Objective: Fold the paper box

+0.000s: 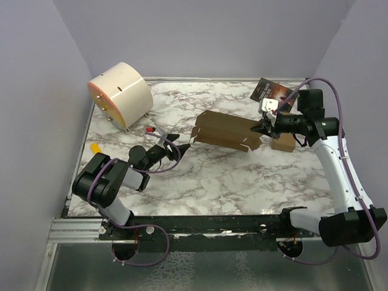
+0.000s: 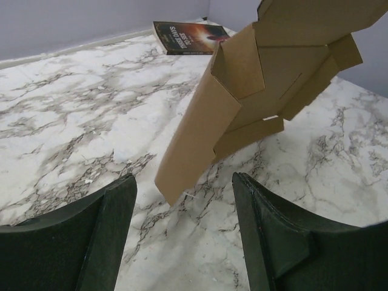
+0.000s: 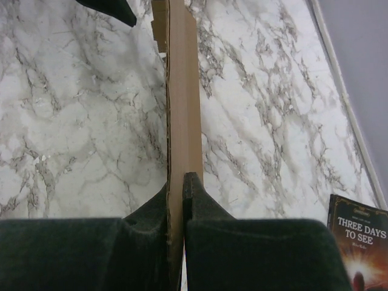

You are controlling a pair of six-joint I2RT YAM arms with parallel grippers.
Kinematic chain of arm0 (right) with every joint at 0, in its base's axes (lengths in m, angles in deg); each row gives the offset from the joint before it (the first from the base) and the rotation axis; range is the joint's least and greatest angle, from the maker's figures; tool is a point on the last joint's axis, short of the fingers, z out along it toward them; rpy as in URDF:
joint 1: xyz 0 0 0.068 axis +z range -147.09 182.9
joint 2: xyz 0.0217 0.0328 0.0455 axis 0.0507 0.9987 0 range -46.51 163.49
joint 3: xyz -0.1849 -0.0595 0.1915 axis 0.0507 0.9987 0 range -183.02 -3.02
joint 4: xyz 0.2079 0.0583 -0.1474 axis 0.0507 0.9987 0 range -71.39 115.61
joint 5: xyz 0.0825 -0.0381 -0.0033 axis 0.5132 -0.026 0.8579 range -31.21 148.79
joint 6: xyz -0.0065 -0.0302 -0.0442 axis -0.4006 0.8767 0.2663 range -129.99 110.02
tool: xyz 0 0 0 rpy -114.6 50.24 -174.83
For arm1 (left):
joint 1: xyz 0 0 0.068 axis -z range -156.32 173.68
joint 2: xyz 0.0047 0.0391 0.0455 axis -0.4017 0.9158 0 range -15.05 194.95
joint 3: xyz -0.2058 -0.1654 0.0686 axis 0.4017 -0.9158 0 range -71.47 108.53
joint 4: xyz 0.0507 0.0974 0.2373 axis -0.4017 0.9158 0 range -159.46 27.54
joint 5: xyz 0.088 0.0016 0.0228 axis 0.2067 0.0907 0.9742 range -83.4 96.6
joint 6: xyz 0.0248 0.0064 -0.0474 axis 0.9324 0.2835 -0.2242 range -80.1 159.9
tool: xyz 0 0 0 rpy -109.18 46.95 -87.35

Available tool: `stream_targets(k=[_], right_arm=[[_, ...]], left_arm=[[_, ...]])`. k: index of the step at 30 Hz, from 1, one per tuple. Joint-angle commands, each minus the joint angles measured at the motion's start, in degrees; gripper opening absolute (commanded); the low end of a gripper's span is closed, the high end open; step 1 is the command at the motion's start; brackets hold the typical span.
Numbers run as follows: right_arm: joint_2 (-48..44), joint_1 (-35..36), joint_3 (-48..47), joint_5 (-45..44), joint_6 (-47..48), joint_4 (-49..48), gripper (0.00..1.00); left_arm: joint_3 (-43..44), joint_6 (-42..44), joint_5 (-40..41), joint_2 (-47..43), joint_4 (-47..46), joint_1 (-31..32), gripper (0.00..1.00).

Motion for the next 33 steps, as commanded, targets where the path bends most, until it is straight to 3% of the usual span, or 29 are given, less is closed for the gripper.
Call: stream_targets(k=[1, 6, 15, 33], right_arm=[[1.31, 0.39, 3.08, -2.02, 1.62, -2.97, 0.01], [3.50, 0.39, 1.53, -2.76, 1.87, -2.87, 0.01], [6.39, 1.45, 2.13, -3.15, 2.68, -2.69, 0.01], [9.93, 2.84, 0.27, -6.23, 4.26, 0.53, 0.01]], left_arm=[[0.22, 2.61, -1.03, 3.90, -6.73, 0.09, 0.67], [-2.49, 1.44, 1.22, 3.50, -12.42, -1.09, 0.63], [-1.18, 5.28, 3.00, 1.80, -3.34, -2.64, 0.56], [8.41, 5.65, -4.60, 16.20, -9.25, -1.91, 0.55]])
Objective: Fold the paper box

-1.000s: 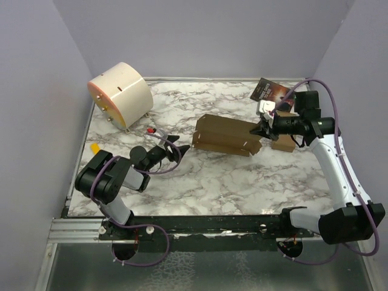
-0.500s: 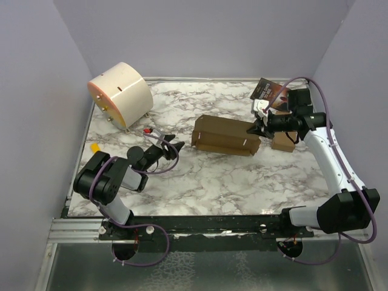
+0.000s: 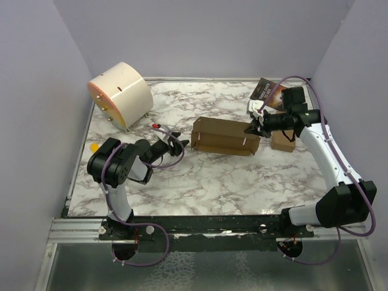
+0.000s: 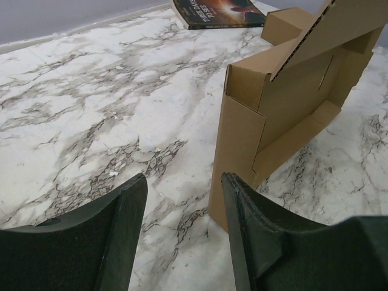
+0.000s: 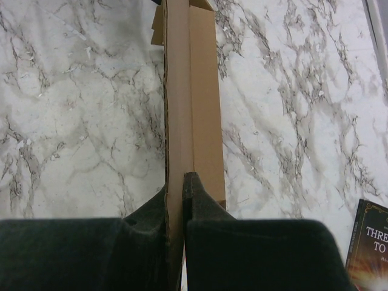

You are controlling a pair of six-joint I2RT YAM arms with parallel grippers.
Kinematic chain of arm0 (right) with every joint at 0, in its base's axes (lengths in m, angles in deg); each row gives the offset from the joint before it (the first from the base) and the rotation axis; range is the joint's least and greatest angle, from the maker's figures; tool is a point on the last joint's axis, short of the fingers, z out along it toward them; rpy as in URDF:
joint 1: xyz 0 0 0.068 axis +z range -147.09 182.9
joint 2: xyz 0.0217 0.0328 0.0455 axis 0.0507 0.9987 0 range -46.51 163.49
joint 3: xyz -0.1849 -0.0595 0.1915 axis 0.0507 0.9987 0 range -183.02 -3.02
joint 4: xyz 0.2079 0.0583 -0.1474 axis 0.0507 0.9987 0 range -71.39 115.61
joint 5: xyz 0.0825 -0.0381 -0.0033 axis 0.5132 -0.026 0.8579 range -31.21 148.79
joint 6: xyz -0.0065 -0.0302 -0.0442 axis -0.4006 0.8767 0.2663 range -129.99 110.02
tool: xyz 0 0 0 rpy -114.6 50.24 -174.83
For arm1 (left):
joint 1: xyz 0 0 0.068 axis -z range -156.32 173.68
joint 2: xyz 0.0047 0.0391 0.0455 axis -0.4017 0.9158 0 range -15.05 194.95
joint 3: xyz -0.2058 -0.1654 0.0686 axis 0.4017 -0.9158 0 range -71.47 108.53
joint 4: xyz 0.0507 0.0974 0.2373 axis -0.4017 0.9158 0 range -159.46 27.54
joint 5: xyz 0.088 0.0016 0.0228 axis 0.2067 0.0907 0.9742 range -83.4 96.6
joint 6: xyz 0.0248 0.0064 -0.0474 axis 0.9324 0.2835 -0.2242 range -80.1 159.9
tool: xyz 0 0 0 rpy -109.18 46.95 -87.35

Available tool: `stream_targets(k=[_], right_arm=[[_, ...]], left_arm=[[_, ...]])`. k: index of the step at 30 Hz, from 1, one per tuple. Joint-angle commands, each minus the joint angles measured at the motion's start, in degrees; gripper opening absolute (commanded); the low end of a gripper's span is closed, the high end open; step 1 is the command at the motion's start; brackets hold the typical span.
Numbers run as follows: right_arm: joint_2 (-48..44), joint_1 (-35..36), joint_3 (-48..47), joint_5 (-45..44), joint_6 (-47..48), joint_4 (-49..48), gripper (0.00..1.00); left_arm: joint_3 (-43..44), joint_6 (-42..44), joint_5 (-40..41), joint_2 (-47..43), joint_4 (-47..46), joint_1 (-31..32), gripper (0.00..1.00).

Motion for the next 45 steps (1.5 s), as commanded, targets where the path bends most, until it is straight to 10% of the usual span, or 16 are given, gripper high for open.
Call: stream_targets(k=[1, 45], right_arm=[[0.74, 0.23, -1.27, -2.44, 0.20, 2.26, 0.01], [3.41, 1.11, -1.66, 0.12, -0.71, 3.51, 0.01]], left_arm=[[2.37, -0.02, -3.89, 1.99, -5.20, 0.43, 0.56], [13.34, 0.55, -5.85, 10.90, -6.90, 4.35, 0.64]])
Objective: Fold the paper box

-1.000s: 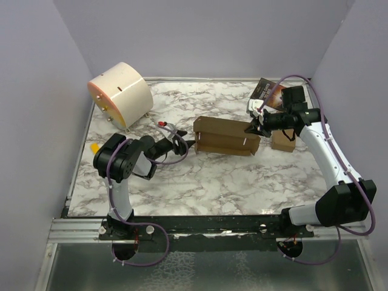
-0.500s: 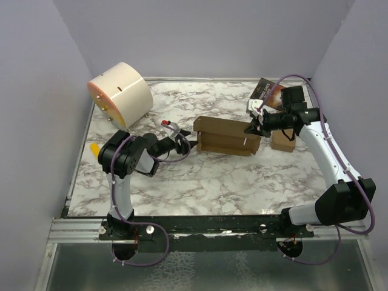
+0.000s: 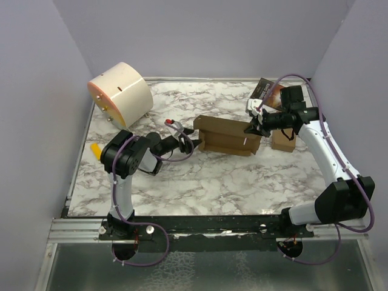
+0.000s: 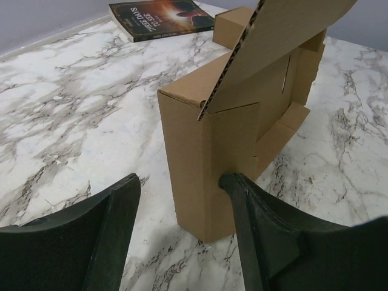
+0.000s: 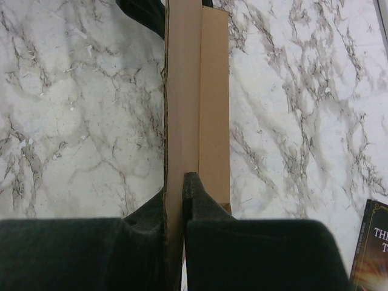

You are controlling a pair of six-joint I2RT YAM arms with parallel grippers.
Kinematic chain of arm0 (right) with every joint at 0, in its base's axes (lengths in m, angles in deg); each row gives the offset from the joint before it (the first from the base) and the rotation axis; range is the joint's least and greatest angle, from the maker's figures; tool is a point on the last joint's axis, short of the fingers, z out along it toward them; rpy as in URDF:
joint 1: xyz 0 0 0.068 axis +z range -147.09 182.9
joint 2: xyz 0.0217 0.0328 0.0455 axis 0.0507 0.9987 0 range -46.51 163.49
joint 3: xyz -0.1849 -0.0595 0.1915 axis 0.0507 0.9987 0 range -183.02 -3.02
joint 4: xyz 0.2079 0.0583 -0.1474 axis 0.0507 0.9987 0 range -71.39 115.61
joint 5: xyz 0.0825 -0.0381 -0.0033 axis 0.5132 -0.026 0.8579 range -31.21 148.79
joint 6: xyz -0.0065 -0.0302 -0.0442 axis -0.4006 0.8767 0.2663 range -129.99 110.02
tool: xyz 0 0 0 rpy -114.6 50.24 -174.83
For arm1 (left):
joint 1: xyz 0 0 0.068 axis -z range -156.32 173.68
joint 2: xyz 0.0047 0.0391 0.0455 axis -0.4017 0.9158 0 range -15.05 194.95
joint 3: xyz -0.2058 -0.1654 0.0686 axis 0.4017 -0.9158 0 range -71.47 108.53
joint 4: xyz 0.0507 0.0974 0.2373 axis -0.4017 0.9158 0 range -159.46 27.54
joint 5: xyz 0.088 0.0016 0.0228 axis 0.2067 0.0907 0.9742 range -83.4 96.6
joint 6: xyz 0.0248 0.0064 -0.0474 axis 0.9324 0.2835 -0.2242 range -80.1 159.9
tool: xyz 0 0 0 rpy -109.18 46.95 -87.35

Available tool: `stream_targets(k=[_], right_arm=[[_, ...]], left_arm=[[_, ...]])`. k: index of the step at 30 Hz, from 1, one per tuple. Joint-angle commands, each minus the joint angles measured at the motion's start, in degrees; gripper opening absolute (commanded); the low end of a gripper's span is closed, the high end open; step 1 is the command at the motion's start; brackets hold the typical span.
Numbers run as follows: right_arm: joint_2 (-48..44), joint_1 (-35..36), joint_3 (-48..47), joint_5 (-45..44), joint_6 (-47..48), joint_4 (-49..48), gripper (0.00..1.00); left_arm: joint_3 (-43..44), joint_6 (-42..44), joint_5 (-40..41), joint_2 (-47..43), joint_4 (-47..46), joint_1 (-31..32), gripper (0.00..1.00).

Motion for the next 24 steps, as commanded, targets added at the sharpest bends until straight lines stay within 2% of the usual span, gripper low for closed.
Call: stream_targets(k=[1, 11, 18, 24], right_arm=[[1.48, 0.52, -0.57, 0.28, -0.69, 2.53, 0.01], [1.91, 0.60, -0.53, 0.84, -0.77, 2.77, 0.01], [2.30, 0.85, -0.26, 0.80, -0.69, 2.88, 0.01], [2.70, 1.11, -0.40, 1.28, -0.69, 3.06, 0.01]], left_arm=[[1.01, 1.14, 2.57, 0.83, -6.53, 0.85, 0.64], [0.77, 2.94, 8.78, 1.14, -5.82, 3.02, 0.64], [1.01, 2.50, 12.06, 1.90, -5.79, 3.76, 0.58], [2.09, 2.59, 13.51, 1.40, -2.88, 4.19, 0.47]])
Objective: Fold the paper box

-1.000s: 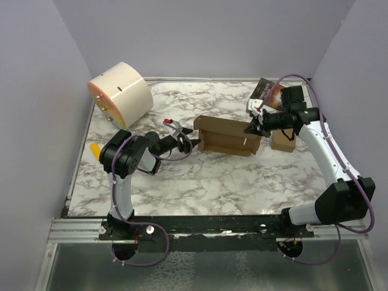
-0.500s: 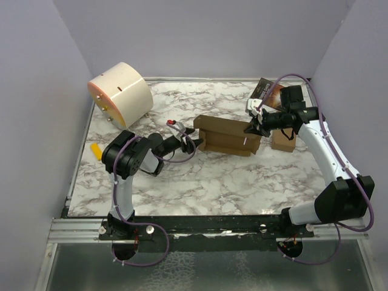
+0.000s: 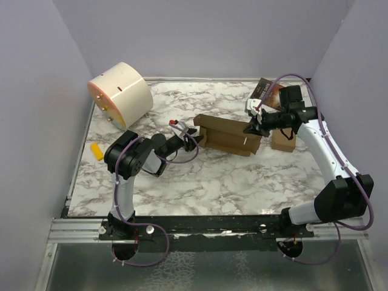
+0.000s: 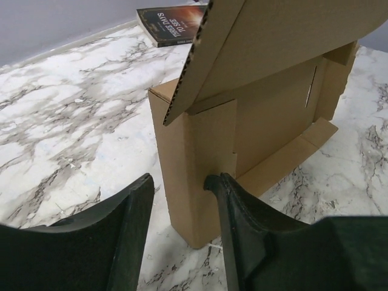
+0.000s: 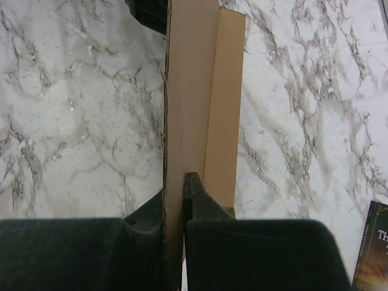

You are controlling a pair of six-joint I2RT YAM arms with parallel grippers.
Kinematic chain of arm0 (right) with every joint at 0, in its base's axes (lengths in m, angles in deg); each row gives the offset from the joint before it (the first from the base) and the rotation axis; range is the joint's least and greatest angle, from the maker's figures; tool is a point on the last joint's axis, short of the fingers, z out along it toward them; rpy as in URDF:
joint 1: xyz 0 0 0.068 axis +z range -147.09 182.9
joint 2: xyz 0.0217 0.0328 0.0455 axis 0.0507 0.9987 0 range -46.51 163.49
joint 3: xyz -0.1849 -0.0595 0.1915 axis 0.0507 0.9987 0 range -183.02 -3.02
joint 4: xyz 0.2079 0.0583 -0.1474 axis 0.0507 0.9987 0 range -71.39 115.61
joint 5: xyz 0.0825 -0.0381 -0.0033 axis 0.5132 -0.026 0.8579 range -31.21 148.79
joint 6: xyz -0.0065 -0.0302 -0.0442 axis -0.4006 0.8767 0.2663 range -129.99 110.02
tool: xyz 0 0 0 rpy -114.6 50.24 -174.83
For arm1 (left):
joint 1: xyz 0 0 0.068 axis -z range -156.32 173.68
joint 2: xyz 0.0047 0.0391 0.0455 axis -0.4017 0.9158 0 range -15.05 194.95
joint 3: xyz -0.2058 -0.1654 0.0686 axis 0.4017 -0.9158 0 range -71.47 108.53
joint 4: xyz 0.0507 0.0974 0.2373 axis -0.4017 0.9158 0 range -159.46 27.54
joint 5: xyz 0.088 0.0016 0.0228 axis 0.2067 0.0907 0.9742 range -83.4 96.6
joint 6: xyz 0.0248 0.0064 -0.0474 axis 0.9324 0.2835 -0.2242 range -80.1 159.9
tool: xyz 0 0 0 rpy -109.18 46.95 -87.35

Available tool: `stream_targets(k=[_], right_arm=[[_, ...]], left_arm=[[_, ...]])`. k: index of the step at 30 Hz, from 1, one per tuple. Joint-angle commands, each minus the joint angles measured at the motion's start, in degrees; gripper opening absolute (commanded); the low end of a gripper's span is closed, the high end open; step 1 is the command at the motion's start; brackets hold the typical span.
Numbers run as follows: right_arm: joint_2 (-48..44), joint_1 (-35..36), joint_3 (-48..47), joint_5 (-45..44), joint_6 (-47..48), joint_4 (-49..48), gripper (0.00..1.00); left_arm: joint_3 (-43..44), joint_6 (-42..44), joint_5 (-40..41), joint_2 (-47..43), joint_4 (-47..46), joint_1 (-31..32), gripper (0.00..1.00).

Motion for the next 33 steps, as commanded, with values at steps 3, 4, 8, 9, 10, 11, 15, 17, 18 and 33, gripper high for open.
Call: stream_targets(k=[3, 4, 8, 9, 10, 11, 15, 17, 18, 33], right_arm=[[1.83, 0.84, -0.14, 1.43, -0.75, 3.16, 0.01], [1.77, 0.87, -0.22, 1.40, -0.71, 3.21, 0.01], [1.96, 0.90, -0.26, 1.50, -0.69, 3.42, 0.01], [2.06, 0.91, -0.33, 1.60, -0.69, 3.49, 0.01], [2.16, 0.95, -0.36, 1.62, -0.69, 3.60, 0.01], [2.18, 0.92, -0.41, 1.70, -0.69, 3.56, 0.01], [2.34, 0.91, -0.64, 1.92, -0.69, 3.82, 0.01], [2.45, 0.96, -0.65, 2.13, -0.62, 4.02, 0.01], [2.50, 0.92, -0.69, 2.30, -0.55, 4.18, 0.01], [4.04, 0.89, -1.66, 4.37, 0.19, 6.15, 0.01]], left_arm=[[1.61, 0.41, 3.82, 0.70, -2.61, 0.61, 0.41], [1.61, 0.41, 3.86, 0.73, -2.63, 0.69, 0.39], [1.69, 0.21, 3.92, 0.88, -2.97, 0.78, 0.35], [1.82, 0.23, 3.59, 1.08, -3.16, 0.78, 0.36], [1.98, 0.33, 3.15, 1.31, -3.42, 0.78, 0.39], [2.23, 0.51, 3.02, 1.54, -3.52, 0.78, 0.43], [2.69, 1.71, 3.10, 1.82, -3.48, 0.83, 0.53], [3.11, 2.10, 3.09, 1.96, -2.78, 0.79, 0.55], [3.45, 2.28, 3.00, 1.97, -2.28, 0.78, 0.56], [7.46, -1.23, 2.64, 2.58, 4.43, 0.61, 0.56]])
